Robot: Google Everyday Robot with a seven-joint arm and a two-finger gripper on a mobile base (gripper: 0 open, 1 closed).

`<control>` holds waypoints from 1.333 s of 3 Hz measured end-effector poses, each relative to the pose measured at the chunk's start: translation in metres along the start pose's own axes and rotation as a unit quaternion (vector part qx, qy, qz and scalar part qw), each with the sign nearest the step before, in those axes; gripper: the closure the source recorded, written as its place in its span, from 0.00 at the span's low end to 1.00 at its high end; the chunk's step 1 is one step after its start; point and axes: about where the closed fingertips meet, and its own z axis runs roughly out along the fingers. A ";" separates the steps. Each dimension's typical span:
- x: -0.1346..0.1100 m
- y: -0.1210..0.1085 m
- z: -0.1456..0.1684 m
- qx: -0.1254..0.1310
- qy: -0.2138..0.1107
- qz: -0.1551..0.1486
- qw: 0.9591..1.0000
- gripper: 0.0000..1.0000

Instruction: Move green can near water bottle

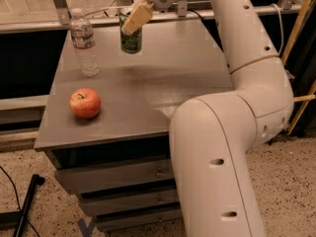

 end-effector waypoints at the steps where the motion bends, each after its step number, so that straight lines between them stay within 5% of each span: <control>1: -0.021 0.017 0.037 -0.047 -0.012 -0.011 0.999 1.00; 2: -0.031 0.025 0.054 -0.063 -0.012 -0.019 0.998 1.00; 4: 0.016 -0.009 0.073 -0.009 0.058 0.002 0.998 0.59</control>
Offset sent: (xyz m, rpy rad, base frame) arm -0.0148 0.0758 -0.0120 -0.0088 0.0791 0.1729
